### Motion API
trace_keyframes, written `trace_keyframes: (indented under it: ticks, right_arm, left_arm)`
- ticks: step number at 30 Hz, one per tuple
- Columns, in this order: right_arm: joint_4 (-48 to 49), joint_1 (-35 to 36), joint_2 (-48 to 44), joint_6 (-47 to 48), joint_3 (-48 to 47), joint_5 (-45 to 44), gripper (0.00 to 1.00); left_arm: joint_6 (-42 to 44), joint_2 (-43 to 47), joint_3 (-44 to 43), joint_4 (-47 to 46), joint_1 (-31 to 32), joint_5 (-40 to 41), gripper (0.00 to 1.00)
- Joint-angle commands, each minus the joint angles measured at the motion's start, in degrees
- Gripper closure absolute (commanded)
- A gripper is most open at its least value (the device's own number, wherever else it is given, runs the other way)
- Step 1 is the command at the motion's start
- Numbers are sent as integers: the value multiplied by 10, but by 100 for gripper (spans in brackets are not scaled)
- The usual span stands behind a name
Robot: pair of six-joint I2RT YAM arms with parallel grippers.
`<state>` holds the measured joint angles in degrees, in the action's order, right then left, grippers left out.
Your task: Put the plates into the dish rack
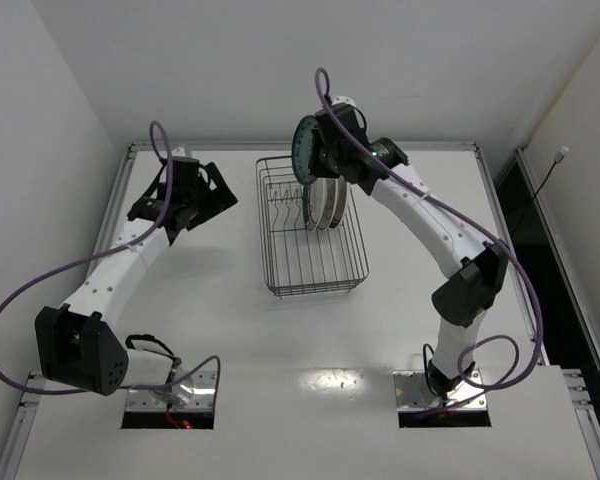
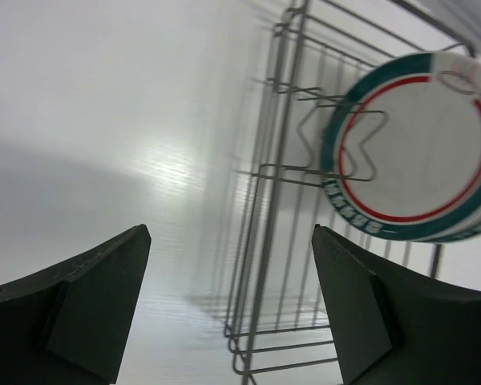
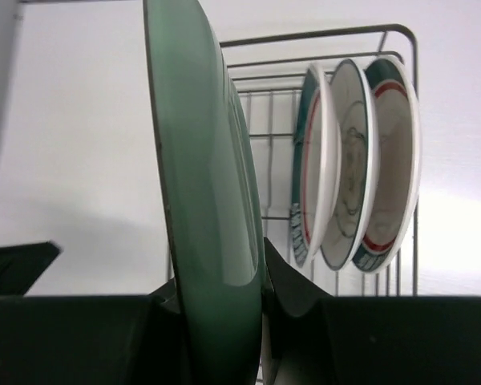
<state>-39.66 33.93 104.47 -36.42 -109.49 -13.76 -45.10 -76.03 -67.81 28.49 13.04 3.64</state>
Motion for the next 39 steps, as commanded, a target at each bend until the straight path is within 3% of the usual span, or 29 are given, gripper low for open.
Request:
trace_keyframes:
  ticks: [1, 7, 16, 22, 28, 39]
  right_arm:
    - [-79, 23, 70, 34, -48, -119, 100]
    - [-125, 44, 150, 50, -104, -193, 100]
    - [-89, 39, 187, 56, -58, -188, 100]
    - [-48, 33, 215, 72, -46, -139, 99]
    - [-36, 27, 242, 72, -52, -95, 88]
    - [-73, 27, 173, 78, -81, -79, 39]
  left_arm:
    - [23, 18, -16, 64, -3, 77, 20]
    - [35, 18, -16, 70, -8, 88, 20]
    - [47, 24, -11, 75, -30, 88, 18]
    - [57, 24, 0, 75, -35, 82, 18]
    - [63, 18, 0, 75, -41, 77, 18]
    - [98, 18, 7, 82, -51, 114, 18]
